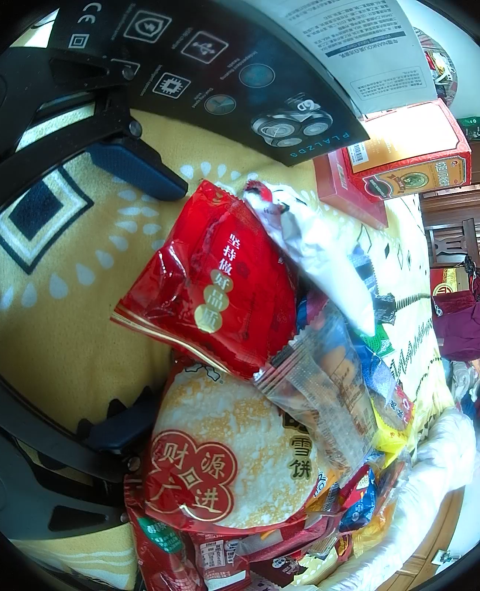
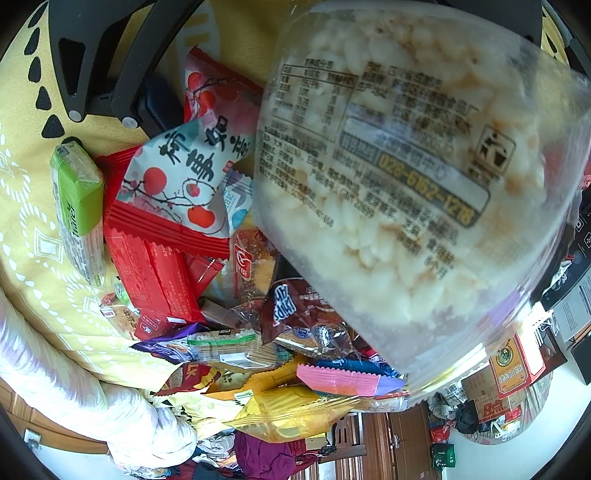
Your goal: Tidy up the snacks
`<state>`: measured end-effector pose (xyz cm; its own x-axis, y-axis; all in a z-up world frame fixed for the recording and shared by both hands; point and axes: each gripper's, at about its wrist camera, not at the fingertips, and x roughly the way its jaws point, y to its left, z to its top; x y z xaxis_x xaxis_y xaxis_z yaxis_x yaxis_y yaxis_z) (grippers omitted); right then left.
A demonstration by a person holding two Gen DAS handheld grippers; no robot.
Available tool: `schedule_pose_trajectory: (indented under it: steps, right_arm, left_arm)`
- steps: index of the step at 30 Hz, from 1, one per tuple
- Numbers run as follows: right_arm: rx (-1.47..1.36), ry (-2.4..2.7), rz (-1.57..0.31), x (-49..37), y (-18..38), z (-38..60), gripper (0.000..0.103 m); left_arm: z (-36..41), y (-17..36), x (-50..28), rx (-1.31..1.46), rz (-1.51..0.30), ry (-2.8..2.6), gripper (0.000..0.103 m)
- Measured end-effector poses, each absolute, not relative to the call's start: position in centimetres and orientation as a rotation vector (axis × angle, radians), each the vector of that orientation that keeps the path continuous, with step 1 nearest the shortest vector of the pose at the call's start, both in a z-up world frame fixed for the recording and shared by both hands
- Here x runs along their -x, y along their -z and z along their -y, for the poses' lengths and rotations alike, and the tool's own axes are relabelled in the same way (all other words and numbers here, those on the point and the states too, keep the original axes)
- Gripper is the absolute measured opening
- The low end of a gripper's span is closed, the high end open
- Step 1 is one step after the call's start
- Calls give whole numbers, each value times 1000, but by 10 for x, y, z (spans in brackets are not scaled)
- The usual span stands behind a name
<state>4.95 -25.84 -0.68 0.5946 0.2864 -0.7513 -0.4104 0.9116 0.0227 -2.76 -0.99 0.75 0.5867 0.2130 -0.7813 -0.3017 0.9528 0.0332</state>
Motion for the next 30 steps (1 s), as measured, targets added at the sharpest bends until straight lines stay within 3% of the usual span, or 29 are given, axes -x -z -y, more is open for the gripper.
schedule_pose_trajectory:
  steps: [14, 20, 30]
  right_arm:
    - [155, -411, -846, -49, 7, 258, 103]
    - [86, -456, -961, -49, -14, 266, 103]
    - [-87, -479, -828, 8, -69, 294, 103]
  left_arm:
    - [5, -11, 25, 127, -949, -280, 103]
    - [10, -25, 44, 172, -1018, -139, 103]
    - [13, -43, 87, 421, -933, 32, 99]
